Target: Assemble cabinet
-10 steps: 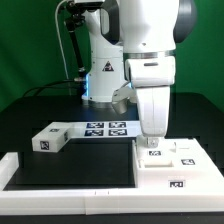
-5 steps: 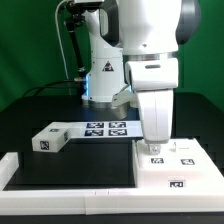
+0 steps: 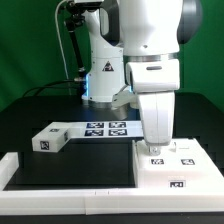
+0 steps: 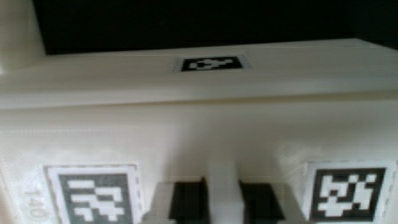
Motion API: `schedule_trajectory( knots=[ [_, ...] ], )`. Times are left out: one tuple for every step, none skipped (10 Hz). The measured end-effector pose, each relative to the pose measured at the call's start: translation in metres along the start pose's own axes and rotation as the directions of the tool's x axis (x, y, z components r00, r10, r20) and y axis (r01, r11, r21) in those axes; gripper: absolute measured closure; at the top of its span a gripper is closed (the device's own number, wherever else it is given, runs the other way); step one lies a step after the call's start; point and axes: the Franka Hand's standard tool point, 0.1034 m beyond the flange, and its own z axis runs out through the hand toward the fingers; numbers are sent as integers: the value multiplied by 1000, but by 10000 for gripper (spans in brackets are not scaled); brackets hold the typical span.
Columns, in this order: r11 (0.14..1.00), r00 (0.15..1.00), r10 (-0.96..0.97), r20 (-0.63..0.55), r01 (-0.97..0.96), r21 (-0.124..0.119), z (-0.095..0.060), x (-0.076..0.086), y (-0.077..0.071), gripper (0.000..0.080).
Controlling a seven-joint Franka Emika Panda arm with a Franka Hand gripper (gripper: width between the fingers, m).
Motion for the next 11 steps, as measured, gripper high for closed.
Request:
schedule_trajectory(
  knots=[
    [1000,1000,0,0,0,0,0,0,0,622],
    [1000,1000,0,0,0,-1,0,0,0,622],
    [1000,1000,1,0,-1,-1,-1,0,0,484],
    [1000,1000,1,1,-1,-4,-3,0,1,348],
    [1000,1000,15,0,-15,-12,-5,1,0,348],
    [1000,1000,21,2,-21,-15,-8,0,-2,167],
    [999,1000,30,2,-30,-27,-12,-2,-5,52],
    [996,998,68,-6,-68,-58,-19,-1,-9,15],
    [992,995,101,-12,-102,-79,-25,0,-17,15],
    [989,993,118,-17,-119,-93,-29,0,-27,3],
    [984,991,132,-29,-134,-117,-33,1,-36,3]
  ],
)
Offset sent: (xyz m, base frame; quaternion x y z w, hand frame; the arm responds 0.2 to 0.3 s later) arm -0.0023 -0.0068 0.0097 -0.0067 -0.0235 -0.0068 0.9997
